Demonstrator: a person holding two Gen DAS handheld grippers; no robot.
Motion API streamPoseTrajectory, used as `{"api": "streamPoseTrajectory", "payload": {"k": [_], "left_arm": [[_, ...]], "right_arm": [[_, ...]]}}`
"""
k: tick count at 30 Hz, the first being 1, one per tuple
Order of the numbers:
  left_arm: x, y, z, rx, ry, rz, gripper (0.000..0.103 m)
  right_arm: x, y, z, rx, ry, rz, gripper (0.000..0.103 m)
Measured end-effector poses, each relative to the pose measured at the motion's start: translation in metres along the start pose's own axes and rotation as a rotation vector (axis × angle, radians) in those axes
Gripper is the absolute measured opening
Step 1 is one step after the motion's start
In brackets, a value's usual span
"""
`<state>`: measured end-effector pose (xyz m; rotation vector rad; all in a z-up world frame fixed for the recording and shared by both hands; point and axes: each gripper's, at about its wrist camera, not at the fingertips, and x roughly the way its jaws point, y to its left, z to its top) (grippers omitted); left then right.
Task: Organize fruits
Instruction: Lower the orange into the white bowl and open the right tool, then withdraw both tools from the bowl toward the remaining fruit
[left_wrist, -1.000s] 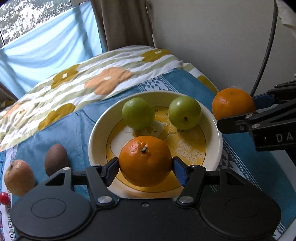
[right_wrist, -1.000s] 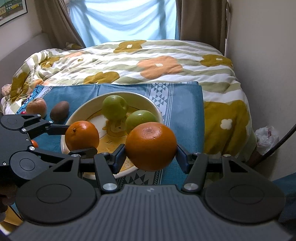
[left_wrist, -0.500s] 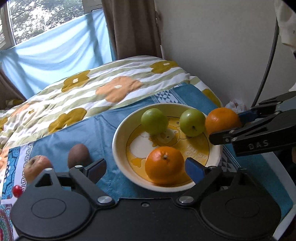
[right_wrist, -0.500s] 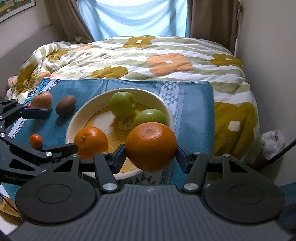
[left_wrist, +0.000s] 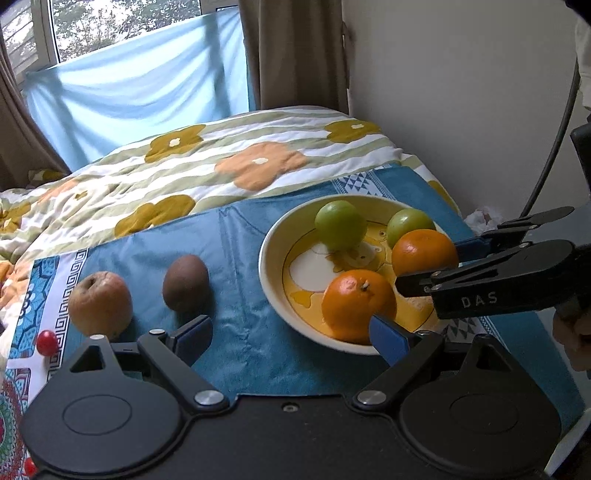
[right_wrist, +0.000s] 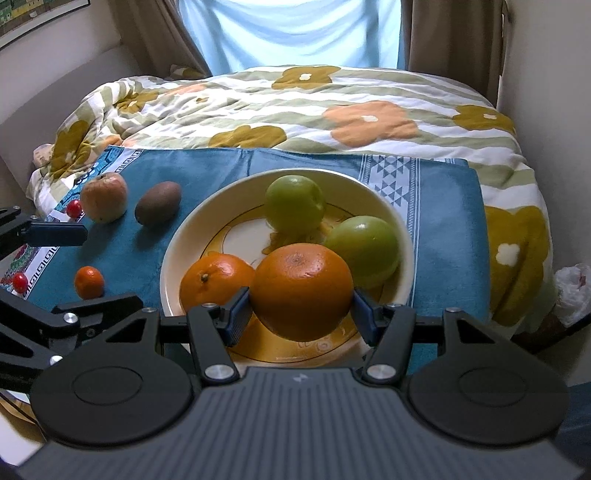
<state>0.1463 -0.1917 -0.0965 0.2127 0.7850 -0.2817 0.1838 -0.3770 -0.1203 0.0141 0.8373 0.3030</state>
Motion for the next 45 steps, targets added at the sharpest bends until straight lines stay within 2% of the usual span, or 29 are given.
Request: {"api": "streamPoseTrajectory", "payload": {"k": [5,6,7,9,21,31,38,45], "left_arm": [[-0.001,0.002,-0.003,-0.013,0.004,0.005,0.094],[-0.002,0.002,-0.003,-0.016,0.003,0.008,0.094],[-0.002,0.002,-0.003,-0.019,0.002,0.013,0.094],[-0.004,0.002,-0.004,-0.023,0.002,0.020,0.094],[-0.031,0.004,-0.005,-0.048,-0.031,0.043,0.095],[-0.080,0.011,-0.005,-0.087,-0.077,0.096,0.095],[-0.116,0.037,-0.016,-0.150,-0.101,0.146,0.095],[-0.142,0.082,-0.048,-0.171,-0.084,0.182,0.095]], "right_arm": [[0.000,-0.001,-0.002,0.004,-0.006,0.004,0.075],[-0.003,-0.001,-0.003,0.005,-0.019,0.006,0.080],[-0.005,0.000,-0.003,0.003,-0.028,0.000,0.092],[-0.010,0.000,-0.002,0.001,-0.050,-0.024,0.103],[-0.039,-0.001,-0.002,0.028,-0.085,-0.051,0.103],[-0.082,0.019,0.000,0.003,-0.117,-0.065,0.103],[-0.103,0.048,-0.001,-0.016,-0.128,-0.047,0.103],[-0.110,0.095,-0.008,-0.022,-0.133,-0.030,0.103]]}}
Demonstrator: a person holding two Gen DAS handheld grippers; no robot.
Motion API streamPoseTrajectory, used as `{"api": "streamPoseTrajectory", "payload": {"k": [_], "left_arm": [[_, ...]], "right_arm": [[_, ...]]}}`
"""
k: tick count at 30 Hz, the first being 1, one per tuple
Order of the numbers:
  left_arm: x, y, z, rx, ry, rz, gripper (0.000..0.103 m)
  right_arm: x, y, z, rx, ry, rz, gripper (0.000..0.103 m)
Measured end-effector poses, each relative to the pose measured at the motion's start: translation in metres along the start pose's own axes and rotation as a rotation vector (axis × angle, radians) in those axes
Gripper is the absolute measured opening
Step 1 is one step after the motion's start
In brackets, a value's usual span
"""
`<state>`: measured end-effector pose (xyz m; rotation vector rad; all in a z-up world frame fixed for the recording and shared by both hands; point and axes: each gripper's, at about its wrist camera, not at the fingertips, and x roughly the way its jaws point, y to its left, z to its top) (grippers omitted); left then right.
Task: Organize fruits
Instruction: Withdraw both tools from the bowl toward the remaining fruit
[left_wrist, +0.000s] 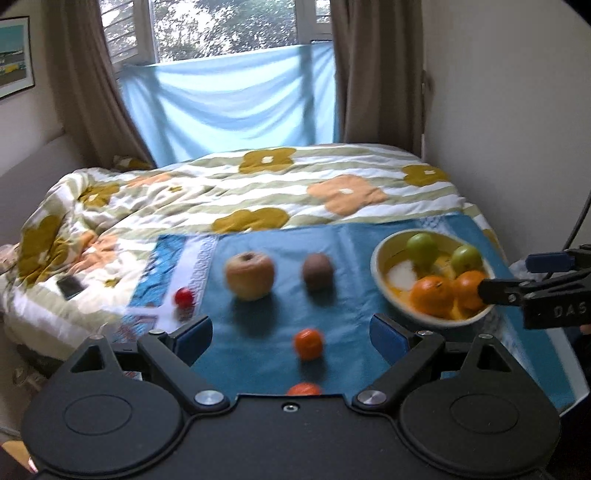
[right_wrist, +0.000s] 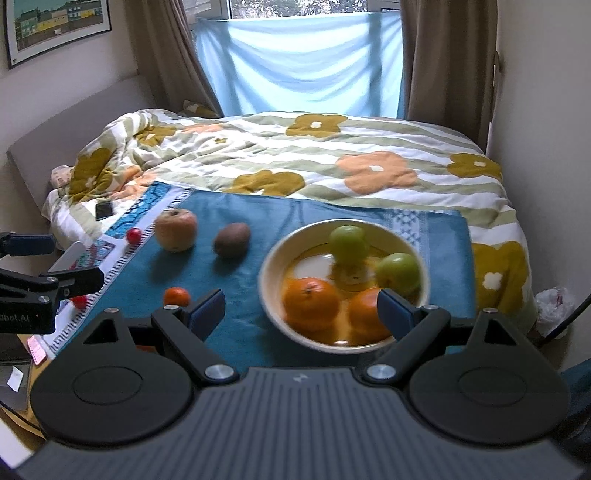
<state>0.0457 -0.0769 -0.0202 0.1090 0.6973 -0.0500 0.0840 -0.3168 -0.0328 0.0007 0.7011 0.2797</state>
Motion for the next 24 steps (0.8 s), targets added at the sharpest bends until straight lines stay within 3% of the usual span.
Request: {"api": "streamPoseTrajectory", "payload": {"k": [12,20,24], "left_arm": [[0.003,0.089,-0.032,-0.024,0.065,0.037,0.095],[0.038,0.131,-0.046,0.003,0.127,0.023,0.092],[0.061,0.145,-0.055,0.013,0.172,-0.004,0.086]], "right_arm": [[0.021,0.084,-0.019,0.066,0.084,-0.001,0.103],[0.056,0.124,-0.031,0.127,0.142,0.001,0.101],[0.075,0.141,-0.036,0.142,0.173,-0.018,0.101]]}}
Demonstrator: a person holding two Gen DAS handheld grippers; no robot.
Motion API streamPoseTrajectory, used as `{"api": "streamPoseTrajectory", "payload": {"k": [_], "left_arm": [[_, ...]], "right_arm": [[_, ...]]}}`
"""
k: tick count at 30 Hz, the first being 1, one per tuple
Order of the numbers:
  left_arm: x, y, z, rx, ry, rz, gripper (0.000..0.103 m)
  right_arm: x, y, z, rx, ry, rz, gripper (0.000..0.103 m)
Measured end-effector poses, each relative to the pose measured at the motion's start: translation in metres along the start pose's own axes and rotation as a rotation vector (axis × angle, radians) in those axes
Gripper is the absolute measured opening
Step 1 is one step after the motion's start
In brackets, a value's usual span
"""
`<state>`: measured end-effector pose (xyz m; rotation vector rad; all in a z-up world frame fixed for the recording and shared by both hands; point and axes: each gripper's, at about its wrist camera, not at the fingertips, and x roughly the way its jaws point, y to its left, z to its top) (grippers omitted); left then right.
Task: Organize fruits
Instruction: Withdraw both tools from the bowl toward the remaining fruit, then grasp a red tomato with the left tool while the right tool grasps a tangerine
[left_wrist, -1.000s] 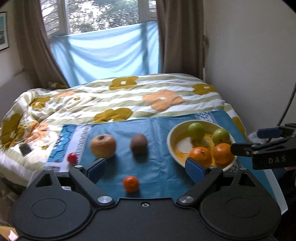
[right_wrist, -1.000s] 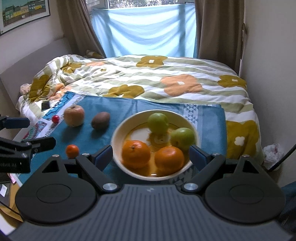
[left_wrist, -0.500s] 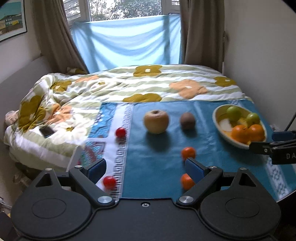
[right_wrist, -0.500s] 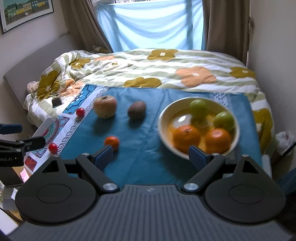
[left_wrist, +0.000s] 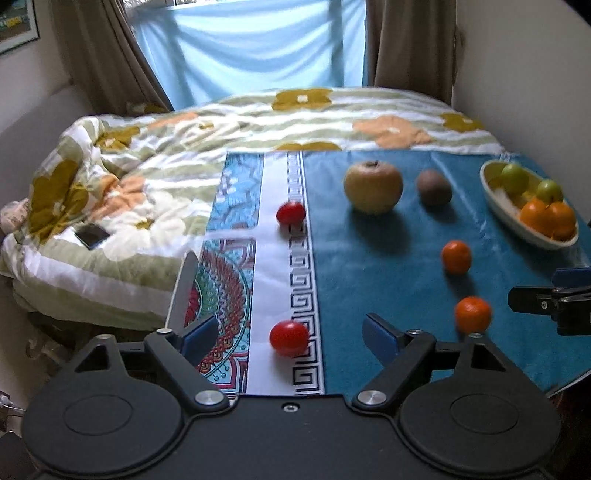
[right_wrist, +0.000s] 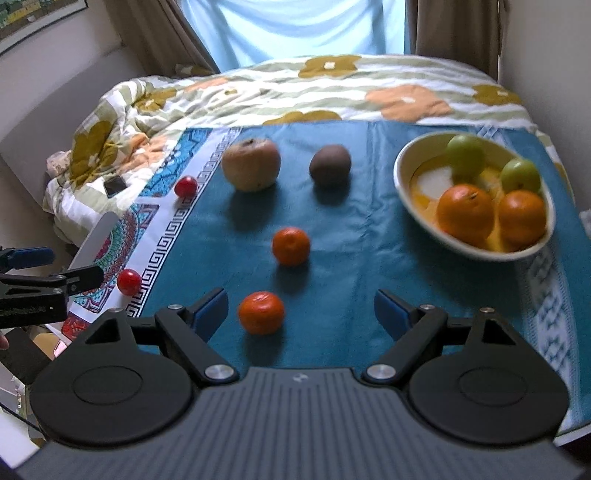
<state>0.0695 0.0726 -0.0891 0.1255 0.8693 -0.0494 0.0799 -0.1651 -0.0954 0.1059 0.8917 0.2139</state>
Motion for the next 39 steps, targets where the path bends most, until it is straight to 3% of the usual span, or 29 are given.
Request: {"api": "streamPoseTrajectory", "payload": {"k": [11,19,39], "left_arm": [[0.052,0.014,-0.010,0.047,0.070,-0.079,0.061],[0.064,0.016,-0.013,0.052,0.088,-0.097,0.039],[0.048,0.016,-0.024,0.053,0.073,-0.085,0.037]], "right_arm": [[0.040,0.027,-0.015,0.035,0.083,-0.040,0.098],[0.050,0.031,-0.021,0.055,0.114,-0.054,0.088],[0.057,0.036,-0.017,0.023,0.103,-0.058,0.062]]}}
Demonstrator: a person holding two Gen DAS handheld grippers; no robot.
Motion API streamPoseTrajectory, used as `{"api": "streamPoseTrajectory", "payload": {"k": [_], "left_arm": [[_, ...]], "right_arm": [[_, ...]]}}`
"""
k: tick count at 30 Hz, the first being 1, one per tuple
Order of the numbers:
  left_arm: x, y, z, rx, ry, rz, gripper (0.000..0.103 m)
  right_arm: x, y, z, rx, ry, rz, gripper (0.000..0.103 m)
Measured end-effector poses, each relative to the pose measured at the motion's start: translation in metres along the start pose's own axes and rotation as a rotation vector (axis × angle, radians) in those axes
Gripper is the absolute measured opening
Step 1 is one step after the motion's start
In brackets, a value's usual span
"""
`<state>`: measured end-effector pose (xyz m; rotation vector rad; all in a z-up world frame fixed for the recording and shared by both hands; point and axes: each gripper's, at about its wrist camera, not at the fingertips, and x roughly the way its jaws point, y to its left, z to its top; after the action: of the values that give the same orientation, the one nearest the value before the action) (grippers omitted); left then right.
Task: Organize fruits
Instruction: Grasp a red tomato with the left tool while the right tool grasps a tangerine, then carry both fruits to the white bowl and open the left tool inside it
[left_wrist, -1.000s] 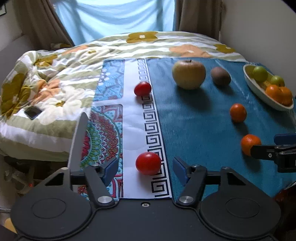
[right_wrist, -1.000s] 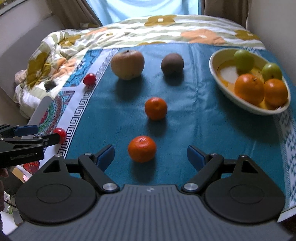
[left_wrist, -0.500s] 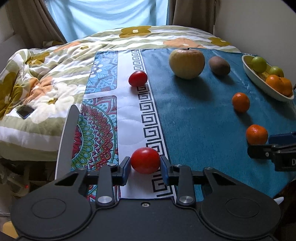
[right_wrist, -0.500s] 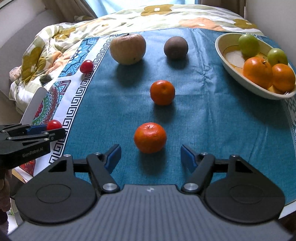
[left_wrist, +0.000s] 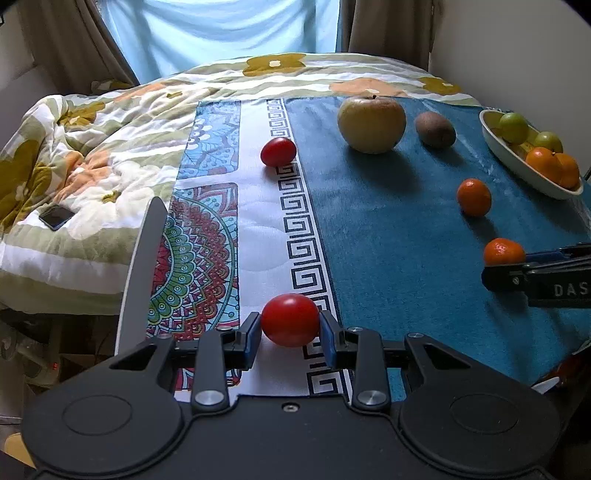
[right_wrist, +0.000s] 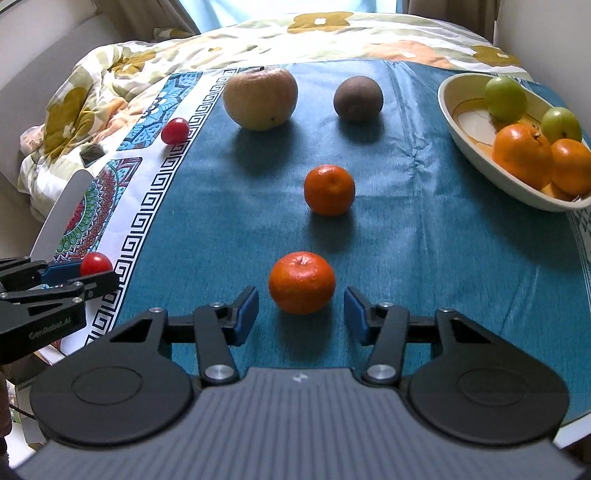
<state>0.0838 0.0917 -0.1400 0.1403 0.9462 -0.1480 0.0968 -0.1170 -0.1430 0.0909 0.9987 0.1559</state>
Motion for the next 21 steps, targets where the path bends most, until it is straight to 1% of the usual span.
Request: {"api": "streamPoseTrajectory", "payload": {"k": [1,2,6,11,17,21], "left_arm": [[-0.002,0.000,-0.001,-0.001,-0.003,0.003,0.037],[-0.004,0.000,-0.001,-0.004,-0.005,0.007,0.037],[-0.013,-0.001,0.000,-0.015,-0.015,0.007,0.037],[-0.027,-0.010,0.005,-0.006,-0.031,-0.006,0.037],[-0.045,-0.029,0.018,0.029,-0.063,-0.035,0.037],[-0.058,-0.048,0.031,0.041,-0.089,-0.041,0.037]], "right_arm": [[0.000,0.000,0.000,0.000,-0.001,0.000,0.059],[0.000,-0.001,0.001,-0.001,0.000,0.002,0.053],[-0.003,-0.003,0.002,-0.003,-0.005,0.005,0.053],[-0.014,-0.007,0.003,0.003,-0.029,0.005,0.052],[-0.034,-0.020,0.008,0.031,-0.069,-0.003,0.052],[-0.049,-0.036,0.014,0.045,-0.098,-0.001,0.052]]}}
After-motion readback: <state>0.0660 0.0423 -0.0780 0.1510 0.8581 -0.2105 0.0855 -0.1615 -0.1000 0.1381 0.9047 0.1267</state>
